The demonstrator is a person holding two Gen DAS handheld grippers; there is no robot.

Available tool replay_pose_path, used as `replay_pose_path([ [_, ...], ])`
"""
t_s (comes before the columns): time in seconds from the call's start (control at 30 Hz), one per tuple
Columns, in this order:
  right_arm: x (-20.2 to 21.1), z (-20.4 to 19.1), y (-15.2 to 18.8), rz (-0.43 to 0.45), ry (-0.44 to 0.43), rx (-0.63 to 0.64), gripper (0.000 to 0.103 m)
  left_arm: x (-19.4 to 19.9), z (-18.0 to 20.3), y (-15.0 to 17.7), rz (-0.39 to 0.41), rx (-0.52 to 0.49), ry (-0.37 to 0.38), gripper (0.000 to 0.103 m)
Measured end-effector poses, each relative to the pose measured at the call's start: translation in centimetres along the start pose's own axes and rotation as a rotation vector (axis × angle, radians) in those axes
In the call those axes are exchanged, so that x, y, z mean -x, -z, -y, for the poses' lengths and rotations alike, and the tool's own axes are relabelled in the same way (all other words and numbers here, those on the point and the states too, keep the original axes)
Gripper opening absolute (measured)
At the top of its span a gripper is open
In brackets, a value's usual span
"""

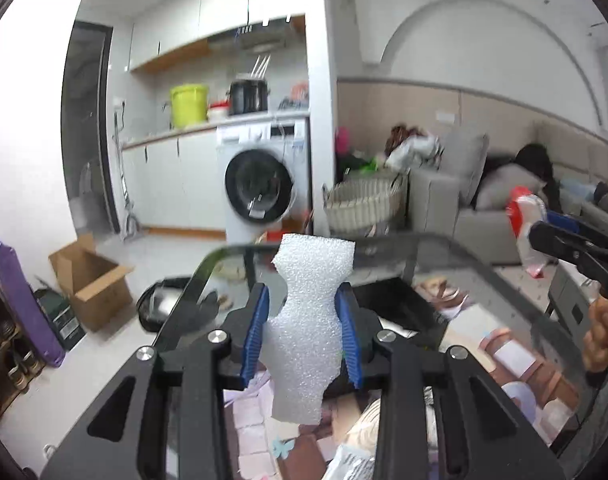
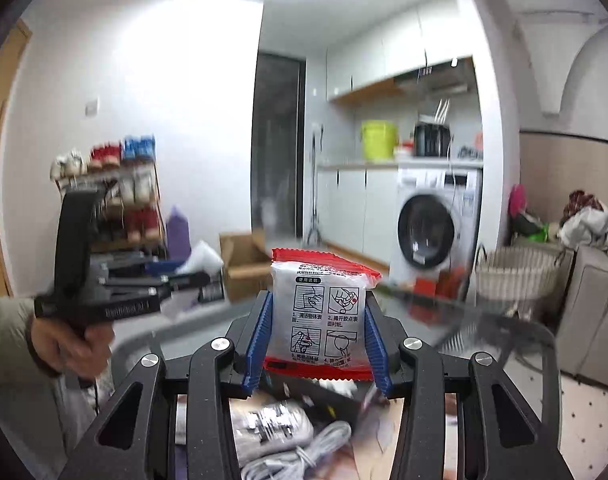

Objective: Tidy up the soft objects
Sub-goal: 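Lift the snack packet with the right gripper while the left gripper lifts the white foam, then lower the snack packet into the black box with the right gripper while the left gripper lowers the foam in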

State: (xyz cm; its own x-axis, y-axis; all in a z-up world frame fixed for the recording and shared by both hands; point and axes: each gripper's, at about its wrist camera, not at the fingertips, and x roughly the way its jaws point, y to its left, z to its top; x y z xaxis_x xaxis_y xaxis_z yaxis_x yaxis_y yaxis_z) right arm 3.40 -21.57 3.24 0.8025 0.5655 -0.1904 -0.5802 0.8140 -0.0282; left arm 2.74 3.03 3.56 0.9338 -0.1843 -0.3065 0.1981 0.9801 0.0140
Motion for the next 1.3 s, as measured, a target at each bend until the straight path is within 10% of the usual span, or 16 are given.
replay_pose_path([
  [1.3,-0.3,-0.5,-0.2,0.029,0.029,-0.015,0.044,0.5,1.5,-0.4,0.056,0.004,0.051,0.033],
])
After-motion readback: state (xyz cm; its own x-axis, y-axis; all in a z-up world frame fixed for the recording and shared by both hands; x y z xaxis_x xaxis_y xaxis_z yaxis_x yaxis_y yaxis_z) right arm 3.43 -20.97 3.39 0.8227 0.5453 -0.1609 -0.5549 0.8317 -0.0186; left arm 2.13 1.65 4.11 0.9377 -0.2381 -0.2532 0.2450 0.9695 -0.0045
